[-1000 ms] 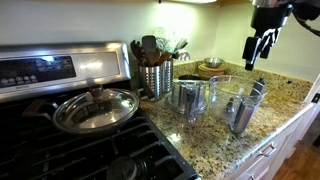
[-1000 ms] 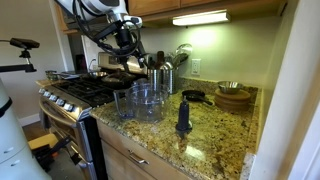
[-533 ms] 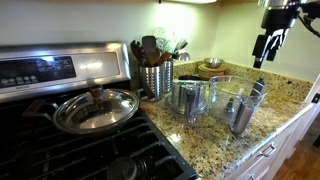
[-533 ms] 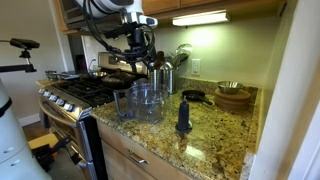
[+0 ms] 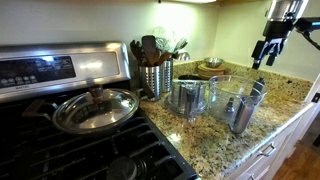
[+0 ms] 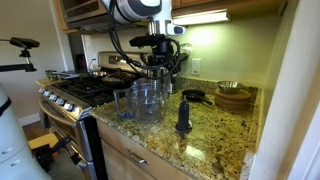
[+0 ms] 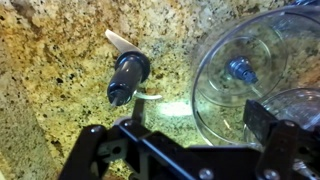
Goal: Put the blades inside the food processor chamber
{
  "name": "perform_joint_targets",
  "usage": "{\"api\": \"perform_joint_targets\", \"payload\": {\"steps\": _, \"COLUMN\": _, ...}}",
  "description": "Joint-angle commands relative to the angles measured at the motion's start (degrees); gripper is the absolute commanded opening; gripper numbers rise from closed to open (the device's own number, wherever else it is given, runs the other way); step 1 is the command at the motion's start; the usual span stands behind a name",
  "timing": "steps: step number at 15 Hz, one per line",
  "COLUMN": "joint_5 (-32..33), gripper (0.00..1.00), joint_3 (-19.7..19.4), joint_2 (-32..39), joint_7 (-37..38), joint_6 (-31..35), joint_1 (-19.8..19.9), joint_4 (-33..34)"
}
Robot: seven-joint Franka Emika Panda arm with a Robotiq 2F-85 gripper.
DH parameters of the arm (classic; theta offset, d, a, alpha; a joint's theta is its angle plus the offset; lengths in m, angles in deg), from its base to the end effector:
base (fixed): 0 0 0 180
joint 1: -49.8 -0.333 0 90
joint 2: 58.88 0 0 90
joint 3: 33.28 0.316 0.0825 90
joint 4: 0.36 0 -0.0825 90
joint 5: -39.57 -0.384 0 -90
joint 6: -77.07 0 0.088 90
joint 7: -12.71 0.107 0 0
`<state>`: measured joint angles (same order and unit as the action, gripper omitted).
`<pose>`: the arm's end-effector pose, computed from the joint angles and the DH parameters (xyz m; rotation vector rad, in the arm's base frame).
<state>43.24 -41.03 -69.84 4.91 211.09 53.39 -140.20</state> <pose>0.4596 -0.0933 0.3826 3.1021 -0.0279 0.1298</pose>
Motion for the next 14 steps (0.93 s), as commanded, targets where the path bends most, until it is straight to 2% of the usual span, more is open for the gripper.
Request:
{"api": "perform_joint_targets", "payload": {"steps": 1, "joint_5": -0.14, "gripper": 1.0, "joint_3": -0.33, "joint_2": 5.06, "joint_7": 1.14, "joint_6": 1.35, "joint_1": 1.8, "joint_4": 3.71}}
{"api": "perform_joint_targets", "payload": {"steps": 2, "joint_5": -0.18, "gripper": 1.0, "joint_3": 0.11, "joint_2": 2.93, "joint_7": 0.03, "joint_6": 0.53, "joint_1": 1.49, "joint_4": 1.86}}
{"api": "perform_joint_targets", "payload": {"steps": 7, "joint_5": -0.15, "gripper": 1.0, "joint_3": 0.44, "joint_2": 3.99, "joint_7": 0.02, "joint_6": 0.52, "joint_1": 1.6, "joint_4": 2.46}}
{"api": "perform_joint_targets", "payload": {"steps": 10, "joint_5": 2.08, "gripper": 1.0, "joint_3": -0.34, "joint_2": 4.78, "joint_7": 4.35, "joint_6": 1.8, "joint_1": 3.27, "joint_4": 2.71}}
{"api": "perform_joint_targets", "payload": {"steps": 14, "joint_5": 1.9, "gripper": 1.0, "joint_3": -1.63, "joint_2": 6.84, "joint_7": 6.12, "joint_6": 3.53, "joint_1": 5.29, "joint_4": 3.36}}
